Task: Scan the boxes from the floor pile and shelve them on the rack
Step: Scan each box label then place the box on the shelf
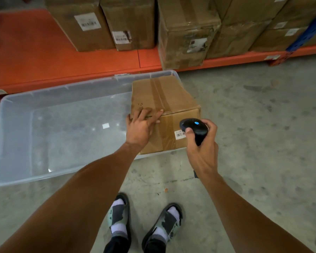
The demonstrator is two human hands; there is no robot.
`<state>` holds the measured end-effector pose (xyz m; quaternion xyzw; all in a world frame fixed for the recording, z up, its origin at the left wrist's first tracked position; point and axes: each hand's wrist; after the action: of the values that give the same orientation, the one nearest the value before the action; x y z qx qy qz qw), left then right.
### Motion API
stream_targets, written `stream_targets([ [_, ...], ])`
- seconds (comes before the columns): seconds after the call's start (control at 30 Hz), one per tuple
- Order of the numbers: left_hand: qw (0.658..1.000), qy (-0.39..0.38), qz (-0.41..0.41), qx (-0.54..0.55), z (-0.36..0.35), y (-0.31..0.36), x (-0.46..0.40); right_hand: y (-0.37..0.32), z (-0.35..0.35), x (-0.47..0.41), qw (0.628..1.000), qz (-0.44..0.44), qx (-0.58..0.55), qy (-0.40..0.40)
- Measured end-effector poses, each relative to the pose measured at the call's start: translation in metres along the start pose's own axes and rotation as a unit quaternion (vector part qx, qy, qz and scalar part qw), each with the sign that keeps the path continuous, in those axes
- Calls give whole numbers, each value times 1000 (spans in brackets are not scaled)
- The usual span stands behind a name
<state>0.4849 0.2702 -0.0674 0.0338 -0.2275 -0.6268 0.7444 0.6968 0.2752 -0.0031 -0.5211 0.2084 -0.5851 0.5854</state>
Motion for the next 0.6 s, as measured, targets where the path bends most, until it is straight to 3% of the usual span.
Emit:
stream_targets([
  [0.2, 1000, -21, 4, -15, 24, -6, -14, 30, 0, 26, 997, -9, 70, -28],
  [0.6, 999, -41, -10, -22, 21, -9, -9, 30, 5, 26, 998, -11, 52, -29],
])
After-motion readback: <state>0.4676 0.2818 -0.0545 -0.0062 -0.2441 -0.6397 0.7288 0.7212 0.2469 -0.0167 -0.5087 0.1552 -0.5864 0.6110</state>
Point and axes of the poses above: each hand's wrist, its own x-axis away from the middle knuckle, its own z-axis out of the back of the hand, y = z × x, and after that the axes turned 15 degrees about -y, right-handed
